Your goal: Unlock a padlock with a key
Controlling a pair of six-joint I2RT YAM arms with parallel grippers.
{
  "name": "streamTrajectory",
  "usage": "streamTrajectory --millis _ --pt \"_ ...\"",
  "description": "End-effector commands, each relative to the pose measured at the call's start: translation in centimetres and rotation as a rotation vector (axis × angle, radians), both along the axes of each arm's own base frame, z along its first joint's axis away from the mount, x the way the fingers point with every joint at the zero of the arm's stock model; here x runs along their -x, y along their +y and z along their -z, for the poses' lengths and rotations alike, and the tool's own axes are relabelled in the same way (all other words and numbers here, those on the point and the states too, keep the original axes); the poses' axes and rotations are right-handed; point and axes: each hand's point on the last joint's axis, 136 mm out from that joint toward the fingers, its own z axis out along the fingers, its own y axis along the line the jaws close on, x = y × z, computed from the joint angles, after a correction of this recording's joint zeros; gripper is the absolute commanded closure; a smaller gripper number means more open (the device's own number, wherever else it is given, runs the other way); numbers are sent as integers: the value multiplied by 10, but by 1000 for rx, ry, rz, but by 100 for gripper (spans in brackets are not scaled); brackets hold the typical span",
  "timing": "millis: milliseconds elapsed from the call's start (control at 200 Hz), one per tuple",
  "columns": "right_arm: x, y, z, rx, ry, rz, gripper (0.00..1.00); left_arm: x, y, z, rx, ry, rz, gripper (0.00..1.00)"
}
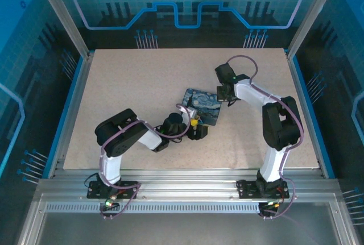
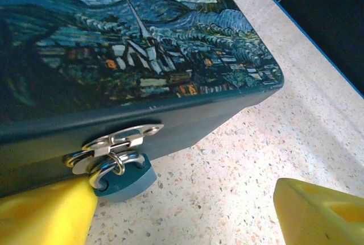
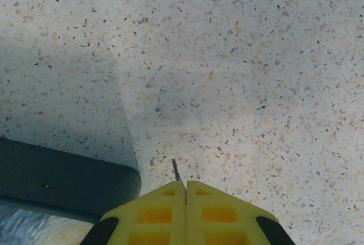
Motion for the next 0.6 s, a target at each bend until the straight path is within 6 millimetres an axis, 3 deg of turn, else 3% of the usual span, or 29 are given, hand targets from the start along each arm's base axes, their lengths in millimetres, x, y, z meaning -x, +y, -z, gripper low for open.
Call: streamTrajectory --millis 0,230,285,355,595 --pt "6 24 14 -35 50 -42 100 12 -8 -7 74 14 81 20" --pt "5 27 15 -37 50 -44 100 9 -1 -9 129 35 81 30" --pt "5 27 15 -35 51 -46 100 9 0 -8 131 41 75 28" --pt "5 27 16 -35 52 -45 100 7 1 -7 130 42 63 16" --pt "6 27 13 -38 46 -45 100 -2 3 -5 128 60 28 10"
